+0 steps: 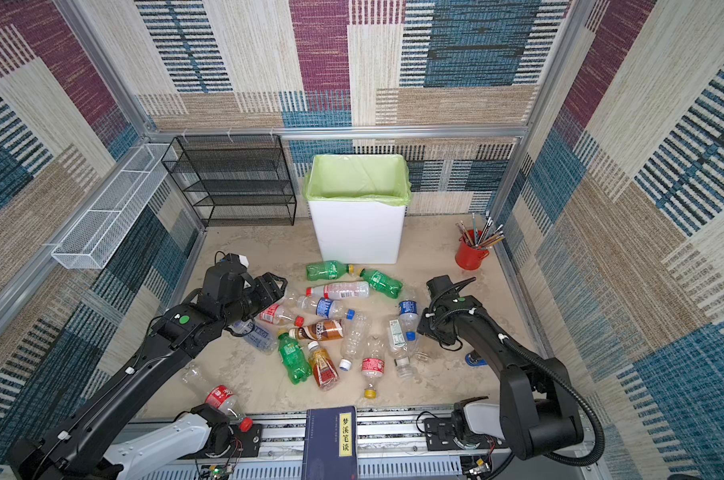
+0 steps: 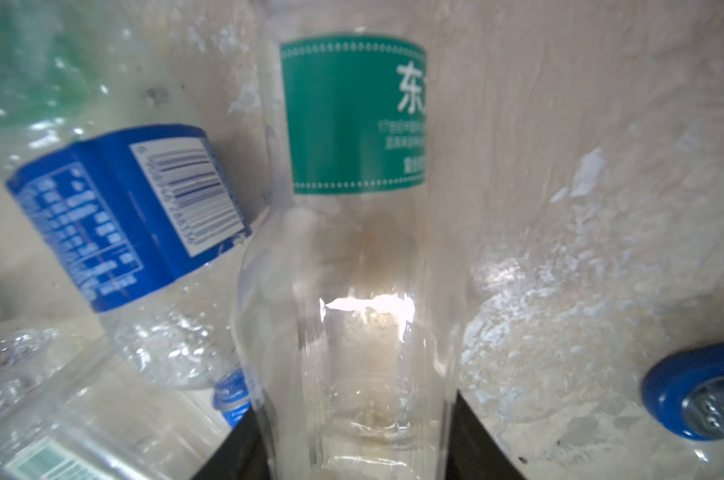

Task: Throw the plastic bottles in the bin
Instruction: 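Close right gripper around the green-label clear bottle, then lift the green-label bottle with right gripper, carry over bin, open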

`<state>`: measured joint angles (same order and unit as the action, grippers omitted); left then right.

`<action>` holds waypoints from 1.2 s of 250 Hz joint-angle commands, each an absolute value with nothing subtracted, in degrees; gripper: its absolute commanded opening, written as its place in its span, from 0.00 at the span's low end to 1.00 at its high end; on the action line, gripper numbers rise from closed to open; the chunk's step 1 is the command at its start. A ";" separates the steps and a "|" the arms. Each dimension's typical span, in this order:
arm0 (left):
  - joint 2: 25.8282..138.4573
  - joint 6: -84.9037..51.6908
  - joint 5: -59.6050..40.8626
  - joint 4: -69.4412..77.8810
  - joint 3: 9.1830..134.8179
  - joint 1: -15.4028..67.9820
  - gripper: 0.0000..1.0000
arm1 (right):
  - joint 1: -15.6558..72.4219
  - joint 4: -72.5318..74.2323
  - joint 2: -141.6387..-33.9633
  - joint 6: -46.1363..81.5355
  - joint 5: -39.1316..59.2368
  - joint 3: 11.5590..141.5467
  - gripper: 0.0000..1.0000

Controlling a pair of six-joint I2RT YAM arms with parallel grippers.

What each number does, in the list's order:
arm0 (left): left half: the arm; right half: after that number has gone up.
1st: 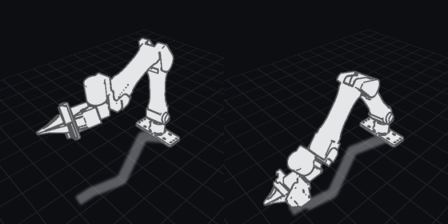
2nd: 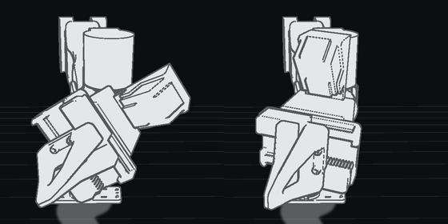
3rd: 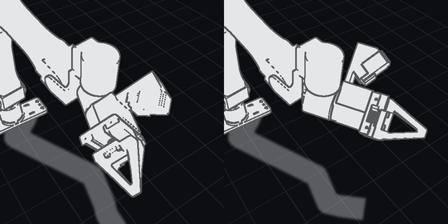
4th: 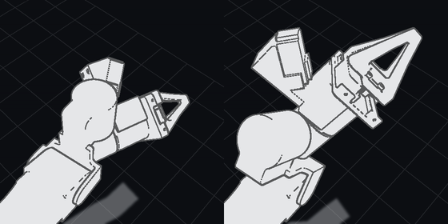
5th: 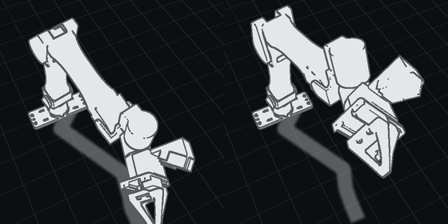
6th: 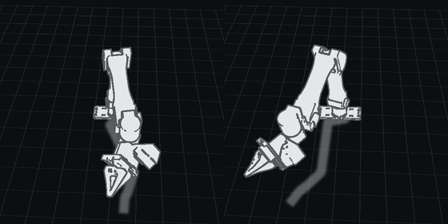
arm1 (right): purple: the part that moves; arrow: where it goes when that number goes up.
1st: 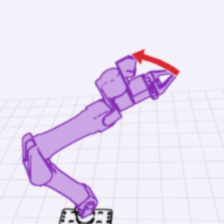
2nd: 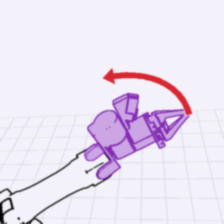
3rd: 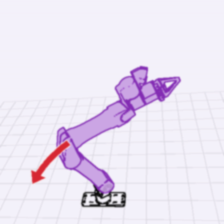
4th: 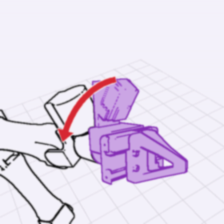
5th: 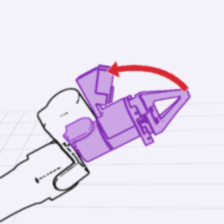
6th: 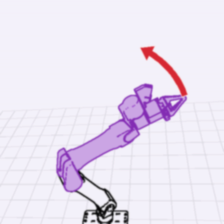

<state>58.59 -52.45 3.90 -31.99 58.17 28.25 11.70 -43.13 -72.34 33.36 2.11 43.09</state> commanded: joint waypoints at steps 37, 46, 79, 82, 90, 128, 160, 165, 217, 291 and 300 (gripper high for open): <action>58.89 -51.79 3.45 -31.23 58.05 28.21 0.74 | 11.78 -38.74 -62.10 33.83 3.35 41.62 0.46; 59.07 -51.98 3.36 -30.85 57.93 28.17 0.74 | 11.78 -37.65 -60.44 33.74 4.01 41.20 0.45; 59.69 -52.28 2.95 -29.88 57.74 28.21 0.74 | 11.78 -31.86 -53.99 32.57 6.44 38.47 0.41; 59.75 -52.27 2.86 -29.85 57.74 28.21 0.74 | 11.78 -31.25 -53.32 32.49 6.62 38.19 0.41; 59.84 -52.23 2.72 -29.70 57.82 28.21 0.74 | 11.78 -29.63 -51.69 32.27 7.13 37.47 0.39; 59.48 -51.63 2.56 -30.05 57.83 28.21 0.74 | 11.78 -23.35 -45.51 32.56 8.23 34.86 0.39; 58.71 -51.09 2.81 -30.49 57.74 28.21 0.74 | 11.78 -15.15 -39.41 33.77 9.44 31.61 0.37; 58.56 -51.00 2.78 -30.63 57.74 28.17 0.74 | 11.78 -13.74 -38.29 33.95 9.41 31.04 0.36; 57.68 -50.13 2.56 -31.00 57.96 28.21 0.74 | 11.78 -1.59 -30.48 32.11 6.88 26.15 0.34; 56.72 -48.71 3.00 -31.07 58.52 28.21 0.74 | 11.78 17.22 -38.91 28.33 6.02 32.57 0.28; 56.82 -48.69 3.12 -31.08 58.69 28.21 0.75 | 11.78 18.99 -42.94 27.49 6.47 36.75 0.28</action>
